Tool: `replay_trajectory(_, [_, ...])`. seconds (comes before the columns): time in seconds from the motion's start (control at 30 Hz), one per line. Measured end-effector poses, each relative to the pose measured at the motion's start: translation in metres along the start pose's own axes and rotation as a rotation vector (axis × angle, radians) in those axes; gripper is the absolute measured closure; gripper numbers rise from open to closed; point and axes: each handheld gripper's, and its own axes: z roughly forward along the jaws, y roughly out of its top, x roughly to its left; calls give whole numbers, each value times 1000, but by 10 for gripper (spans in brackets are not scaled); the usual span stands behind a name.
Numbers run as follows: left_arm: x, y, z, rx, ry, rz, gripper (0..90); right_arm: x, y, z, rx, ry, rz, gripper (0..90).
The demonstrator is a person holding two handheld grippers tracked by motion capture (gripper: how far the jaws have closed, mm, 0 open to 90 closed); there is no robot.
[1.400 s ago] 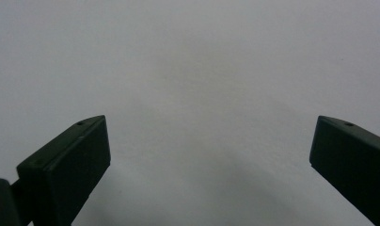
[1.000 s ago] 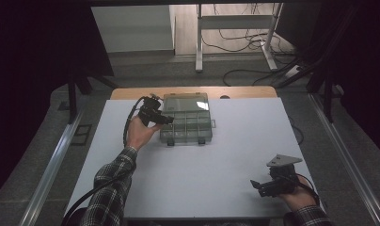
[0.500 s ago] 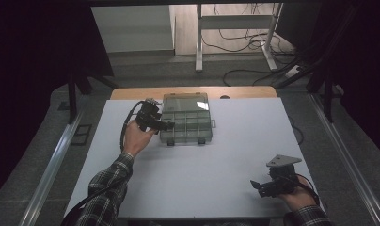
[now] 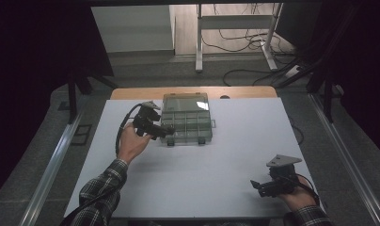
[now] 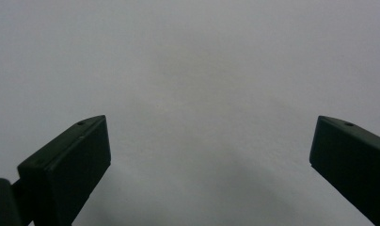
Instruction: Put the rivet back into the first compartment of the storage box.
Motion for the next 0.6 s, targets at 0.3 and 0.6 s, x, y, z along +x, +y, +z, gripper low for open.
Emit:
replay_trajectory(0.3, [-12, -10, -11, -27, -42, -1, 0, 0, 0, 0, 2, -1, 0, 0])
replay_trajectory(0.6, [-18, -32, -21, -48, -82, -24, 0, 0, 0, 0, 1, -4, 3, 0])
